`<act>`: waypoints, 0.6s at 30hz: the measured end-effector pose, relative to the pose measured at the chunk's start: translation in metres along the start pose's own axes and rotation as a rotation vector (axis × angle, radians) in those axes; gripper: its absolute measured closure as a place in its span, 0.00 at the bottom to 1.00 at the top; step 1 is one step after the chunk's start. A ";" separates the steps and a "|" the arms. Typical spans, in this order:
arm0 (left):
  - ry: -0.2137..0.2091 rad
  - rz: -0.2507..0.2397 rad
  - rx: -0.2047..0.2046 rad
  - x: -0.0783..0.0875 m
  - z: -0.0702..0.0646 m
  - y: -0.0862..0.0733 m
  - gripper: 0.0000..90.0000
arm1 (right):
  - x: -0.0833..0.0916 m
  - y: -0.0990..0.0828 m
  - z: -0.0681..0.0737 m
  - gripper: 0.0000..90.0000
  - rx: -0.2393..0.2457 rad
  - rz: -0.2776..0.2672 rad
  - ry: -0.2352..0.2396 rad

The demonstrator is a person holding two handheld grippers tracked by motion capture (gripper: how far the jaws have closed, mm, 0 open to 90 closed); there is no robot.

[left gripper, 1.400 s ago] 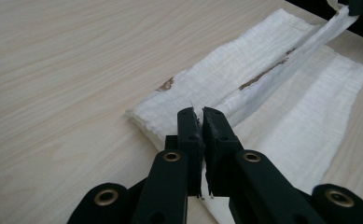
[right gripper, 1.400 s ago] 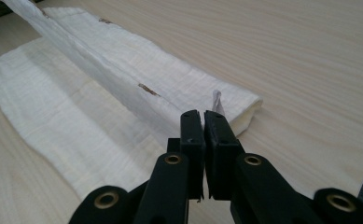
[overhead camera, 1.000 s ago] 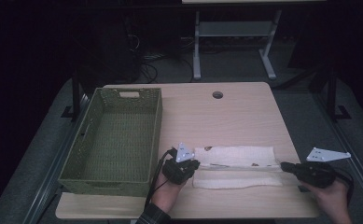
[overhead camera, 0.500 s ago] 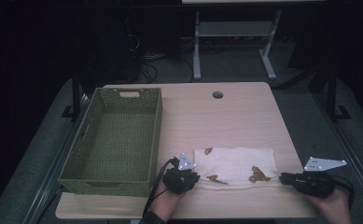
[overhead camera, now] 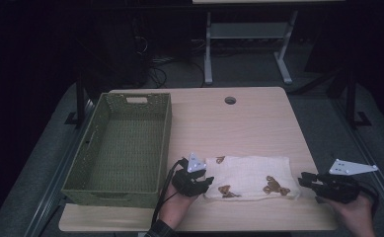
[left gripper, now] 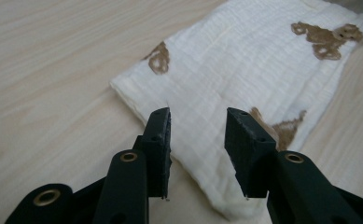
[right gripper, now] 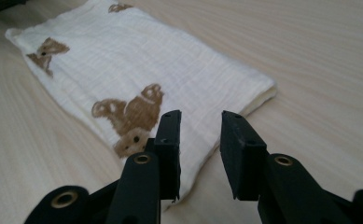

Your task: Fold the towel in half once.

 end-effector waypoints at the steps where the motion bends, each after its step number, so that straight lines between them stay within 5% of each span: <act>1: 0.003 0.001 -0.007 -0.002 0.001 0.002 0.67 | -0.002 0.002 -0.001 0.76 -0.002 -0.002 -0.003; 18: 0.034 -0.018 0.016 -0.033 0.045 0.037 0.65 | -0.057 0.034 -0.037 0.76 0.000 0.021 -0.052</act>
Point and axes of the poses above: each handheld gripper's, and its own axes: x roughly backward along the jaws, y roughly out of its top, z roughly to its left, the point moved 7 cm from there along -x, roughly forward along the jaws, and after that the axes turned 12 degrees about -y, right-handed, at the moved point
